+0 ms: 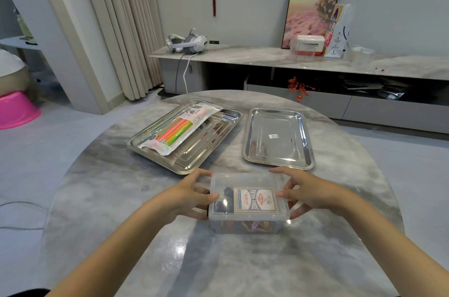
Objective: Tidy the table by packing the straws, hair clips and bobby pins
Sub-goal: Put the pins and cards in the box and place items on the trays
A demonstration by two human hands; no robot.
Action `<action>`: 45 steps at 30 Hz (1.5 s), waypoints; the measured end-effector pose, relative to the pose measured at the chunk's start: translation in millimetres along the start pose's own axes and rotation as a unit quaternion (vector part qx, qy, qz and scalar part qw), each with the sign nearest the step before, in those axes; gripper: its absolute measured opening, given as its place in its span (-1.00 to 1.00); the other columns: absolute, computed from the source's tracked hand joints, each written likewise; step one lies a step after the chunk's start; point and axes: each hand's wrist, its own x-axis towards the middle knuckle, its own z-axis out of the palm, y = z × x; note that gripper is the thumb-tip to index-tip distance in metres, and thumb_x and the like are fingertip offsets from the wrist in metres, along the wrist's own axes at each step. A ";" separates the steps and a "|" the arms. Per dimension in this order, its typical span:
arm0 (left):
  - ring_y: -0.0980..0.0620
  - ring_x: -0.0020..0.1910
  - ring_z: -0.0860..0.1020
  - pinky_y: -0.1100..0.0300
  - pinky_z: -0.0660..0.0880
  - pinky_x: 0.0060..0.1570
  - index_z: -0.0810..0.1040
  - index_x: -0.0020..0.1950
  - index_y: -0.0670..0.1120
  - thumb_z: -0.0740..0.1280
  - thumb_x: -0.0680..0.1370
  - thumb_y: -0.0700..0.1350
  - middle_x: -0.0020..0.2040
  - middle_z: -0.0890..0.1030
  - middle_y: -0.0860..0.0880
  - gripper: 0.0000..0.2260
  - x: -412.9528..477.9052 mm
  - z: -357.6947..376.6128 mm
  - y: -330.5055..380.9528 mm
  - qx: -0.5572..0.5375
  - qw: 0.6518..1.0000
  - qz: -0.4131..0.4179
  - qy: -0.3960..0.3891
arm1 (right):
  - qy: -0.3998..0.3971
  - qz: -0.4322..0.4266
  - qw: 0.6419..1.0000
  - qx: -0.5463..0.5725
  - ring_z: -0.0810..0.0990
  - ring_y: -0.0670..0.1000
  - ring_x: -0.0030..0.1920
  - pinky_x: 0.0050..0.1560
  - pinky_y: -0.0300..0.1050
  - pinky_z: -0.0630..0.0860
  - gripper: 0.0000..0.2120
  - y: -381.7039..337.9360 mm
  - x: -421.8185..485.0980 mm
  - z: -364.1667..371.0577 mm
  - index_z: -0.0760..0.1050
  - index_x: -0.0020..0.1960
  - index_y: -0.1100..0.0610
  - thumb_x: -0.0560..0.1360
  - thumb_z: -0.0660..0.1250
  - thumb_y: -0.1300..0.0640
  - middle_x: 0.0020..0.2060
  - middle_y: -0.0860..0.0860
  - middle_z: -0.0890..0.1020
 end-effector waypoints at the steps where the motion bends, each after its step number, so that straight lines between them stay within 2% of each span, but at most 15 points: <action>1: -0.12 -0.01 0.65 -0.03 0.62 -0.08 0.39 0.27 0.04 0.38 0.50 -0.23 0.07 0.62 -0.17 -0.60 0.0 0.5 -0.4 -0.007 1.000 -0.005 -0.003 | -0.006 0.004 1.000 0.006 0.59 0.01 -0.24 -0.27 -0.09 0.66 -0.50 -0.5 0.3 -0.4 0.27 0.44 -0.06 0.57 0.25 0.28 -0.14 0.11 0.50; 5: -0.12 -0.04 0.64 0.00 0.63 -0.13 0.35 0.32 0.00 0.39 0.49 -0.24 0.06 0.63 -0.16 -0.55 3.6 4.0 -4.0 -0.044 0.998 -0.039 0.027 | -0.017 0.019 1.000 0.013 0.55 -0.05 -0.32 -0.33 -0.20 0.61 -0.59 -0.8 2.7 0.9 0.29 0.37 -0.14 0.60 0.21 0.20 -0.11 0.09 0.56; 8: -0.08 -0.14 0.61 0.04 0.61 -0.21 0.33 0.33 -0.11 0.45 0.43 -0.26 0.04 0.63 -0.14 -0.48 8.0 2.6 -7.6 -0.129 0.985 -0.106 0.041 | 0.011 0.005 1.000 0.001 0.46 -0.09 -0.36 -0.32 -0.26 0.49 -0.75 2.2 6.6 6.3 0.35 0.28 -0.08 0.62 0.17 0.11 -0.16 0.06 0.54; 11: -0.05 -0.13 0.60 0.06 0.60 -0.19 0.45 0.26 -0.20 0.46 0.43 -0.26 0.02 0.63 -0.13 -0.57 10.7 0.1 -8.7 -0.150 0.980 -0.132 0.019 | 0.028 -0.004 1.000 -0.005 0.42 -0.08 -0.32 -0.32 -0.27 0.41 -0.79 3.2 8.1 8.6 0.36 0.24 -0.06 0.62 0.17 0.10 -0.22 0.03 0.51; 14: -0.04 -0.11 0.60 0.10 0.59 -0.09 0.56 0.15 -0.24 0.41 0.46 -0.26 -0.08 0.65 -0.11 -0.73 11.8 1.7 -8.2 -0.117 0.988 -0.101 0.022 | 0.027 -0.001 1.000 0.002 0.42 -0.08 -0.32 -0.32 -0.27 0.38 -0.79 2.4 8.1 7.7 0.37 0.24 -0.06 0.62 0.17 0.11 -0.21 0.03 0.53; 17: -0.03 -0.06 0.60 0.20 0.61 -0.19 0.55 0.12 -0.26 0.41 0.47 -0.29 0.00 0.65 -0.16 -0.77 12.1 6.0 -5.5 -0.053 0.995 -0.047 0.069 | 0.031 -0.005 0.999 -0.006 0.42 -0.08 -0.33 -0.33 -0.26 0.36 -0.79 2.6 7.8 9.0 0.36 0.24 -0.05 0.62 0.16 0.11 -0.21 0.03 0.53; 20: -0.04 -0.01 0.59 0.22 0.60 -0.23 0.49 0.15 -0.23 0.47 0.41 -0.26 0.06 0.61 -0.18 -0.65 16.1 10.0 -6.8 0.005 0.991 -0.009 0.133 | 0.036 -0.010 0.999 -0.016 0.44 -0.08 -0.30 -0.35 -0.28 0.37 -0.78 2.3 7.7 9.6 0.35 0.26 -0.06 0.63 0.15 0.11 -0.16 0.05 0.54; 22: -0.04 0.00 0.60 0.17 0.61 -0.15 0.49 0.16 -0.21 0.51 0.37 -0.24 0.03 0.61 -0.15 -0.60 17.1 11.4 -8.1 0.028 0.986 0.004 0.163 | 0.036 -0.007 0.999 -0.019 0.46 -0.08 -0.30 -0.35 -0.28 0.38 -0.76 3.1 8.3 9.7 0.34 0.28 -0.07 0.63 0.15 0.10 -0.16 0.03 0.56; 27: 0.12 -0.18 0.56 0.36 0.47 -0.22 0.60 0.03 -0.15 0.49 0.37 -0.17 -0.13 0.62 -0.01 -0.74 8.7 16.7 -7.1 0.157 0.954 0.085 0.240 | 0.054 0.027 0.998 -0.019 0.49 -0.06 -0.32 -0.33 -0.26 0.47 -0.72 6.0 11.5 10.3 0.28 0.30 -0.05 0.61 0.18 0.03 -0.18 0.05 0.54; 31: 0.22 -0.30 0.52 0.48 0.43 -0.27 0.62 -0.03 -0.15 0.46 0.39 -0.17 -0.31 0.56 0.09 -0.82 2.6 21.6 -5.3 0.203 0.928 0.132 0.284 | 0.052 0.043 0.997 -0.045 0.54 -0.07 -0.35 -0.39 -0.26 0.50 -0.75 7.0 12.4 11.4 0.31 0.27 0.01 0.62 0.15 -0.01 -0.17 0.05 0.60; 32: 0.21 -0.31 0.53 0.48 0.44 -0.27 0.62 -0.04 -0.15 0.45 0.40 -0.17 -0.33 0.55 0.11 -0.84 1.3 23.8 -5.5 0.217 0.920 0.143 0.295 | 0.054 0.040 0.997 -0.038 0.55 -0.07 -0.37 -0.42 -0.26 0.50 -0.76 7.1 13.0 12.1 0.33 0.26 0.03 0.62 0.15 0.02 -0.19 0.04 0.61; 34: 0.11 -0.26 0.58 0.34 0.52 -0.16 0.63 -0.07 -0.16 0.43 0.42 -0.17 -0.33 0.55 0.09 -0.88 -0.9 28.6 -7.3 0.238 0.906 0.158 0.312 | 0.057 0.031 0.998 -0.021 0.56 -0.09 -0.41 -0.47 -0.27 0.49 -0.79 6.8 14.2 13.6 0.35 0.24 0.06 0.62 0.16 0.06 -0.21 0.04 0.62; 37: 0.02 -0.23 0.61 0.22 0.56 -0.10 0.63 -0.16 -0.17 0.41 0.42 -0.19 -0.34 0.59 0.04 -0.94 -2.1 30.1 -8.7 0.224 0.906 0.163 0.319 | 0.054 0.026 0.998 -0.008 0.55 -0.06 -0.43 -0.49 -0.24 0.50 -0.78 7.0 15.8 13.0 0.36 0.25 0.10 0.61 0.18 0.09 -0.22 0.08 0.62; 41: 0.07 -0.23 0.61 0.27 0.53 -0.12 0.64 -0.09 -0.12 0.41 0.42 -0.17 -0.23 0.64 0.00 -0.90 2.0 25.7 -8.9 0.212 0.911 0.167 0.311 | 0.051 0.025 0.998 -0.018 0.51 -0.04 -0.42 -0.45 -0.24 0.48 -0.73 9.3 16.2 11.7 0.33 0.27 0.09 0.61 0.20 0.07 -0.31 0.08 0.56; 45: 0.11 -0.13 0.54 0.25 0.50 -0.09 0.57 -0.01 -0.08 0.41 0.45 -0.10 -0.13 0.57 0.06 -0.85 6.3 19.7 -8.2 0.216 0.923 0.157 0.278 | 0.031 0.027 0.999 0.011 0.50 -0.08 -0.42 -0.40 -0.27 0.47 -0.83 7.3 12.9 7.0 0.44 0.16 0.08 0.60 0.21 0.08 -0.31 0.03 0.56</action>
